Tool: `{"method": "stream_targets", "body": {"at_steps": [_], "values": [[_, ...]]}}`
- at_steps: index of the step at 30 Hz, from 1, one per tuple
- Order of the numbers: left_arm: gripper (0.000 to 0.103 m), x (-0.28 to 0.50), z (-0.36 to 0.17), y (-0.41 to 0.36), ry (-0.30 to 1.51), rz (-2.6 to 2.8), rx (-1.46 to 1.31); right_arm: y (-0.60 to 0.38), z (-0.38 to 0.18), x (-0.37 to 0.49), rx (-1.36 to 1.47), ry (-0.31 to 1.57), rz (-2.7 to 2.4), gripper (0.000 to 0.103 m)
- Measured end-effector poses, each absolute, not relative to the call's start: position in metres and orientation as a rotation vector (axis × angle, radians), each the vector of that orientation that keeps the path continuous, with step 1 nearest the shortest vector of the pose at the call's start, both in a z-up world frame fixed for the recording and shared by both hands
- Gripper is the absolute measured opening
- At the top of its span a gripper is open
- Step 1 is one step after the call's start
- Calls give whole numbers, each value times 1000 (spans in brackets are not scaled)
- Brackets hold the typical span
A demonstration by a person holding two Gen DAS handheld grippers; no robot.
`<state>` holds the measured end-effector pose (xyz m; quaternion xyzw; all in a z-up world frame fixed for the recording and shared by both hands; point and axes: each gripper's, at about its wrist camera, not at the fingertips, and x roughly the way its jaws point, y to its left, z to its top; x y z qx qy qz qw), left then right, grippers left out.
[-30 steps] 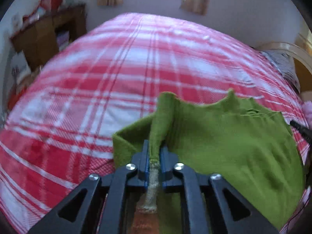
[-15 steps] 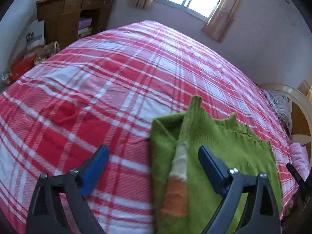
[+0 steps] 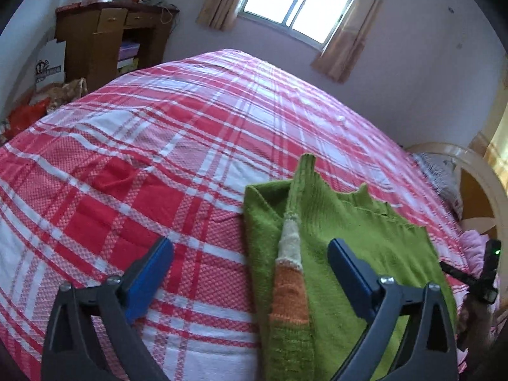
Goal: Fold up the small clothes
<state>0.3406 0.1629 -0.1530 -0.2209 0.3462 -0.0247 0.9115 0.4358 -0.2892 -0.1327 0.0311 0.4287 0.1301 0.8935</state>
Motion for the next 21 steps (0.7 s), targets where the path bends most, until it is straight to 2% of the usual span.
{"method": "stream_targets", "body": {"at_steps": [2, 3, 4, 9, 14, 17, 18, 19, 21], "values": [[100, 338, -154, 169, 693, -68, -499, -285, -133, 436, 39, 886, 286, 25], [100, 337, -155, 172, 688, -74, -514, -284, -134, 438, 36, 887, 289, 8], [100, 337, -155, 174, 680, -77, -531, -283, -133, 437, 32, 882, 285, 5], [100, 336, -156, 174, 675, -76, -539, -298, -114, 426, 38, 805, 201, 4], [103, 339, -157, 170, 687, -86, -520, -313, -140, 437, 76, 911, 194, 2], [103, 339, -156, 168, 694, -83, -502, -313, -138, 436, 83, 886, 177, 5], [103, 338, -156, 168, 692, -83, -500, -315, -134, 435, 107, 880, 157, 12], [103, 336, -156, 169, 684, -86, -507, -317, -132, 434, 115, 872, 145, 30], [103, 332, -157, 175, 660, -93, -544, -316, -121, 427, 109, 847, 125, 49]]}}
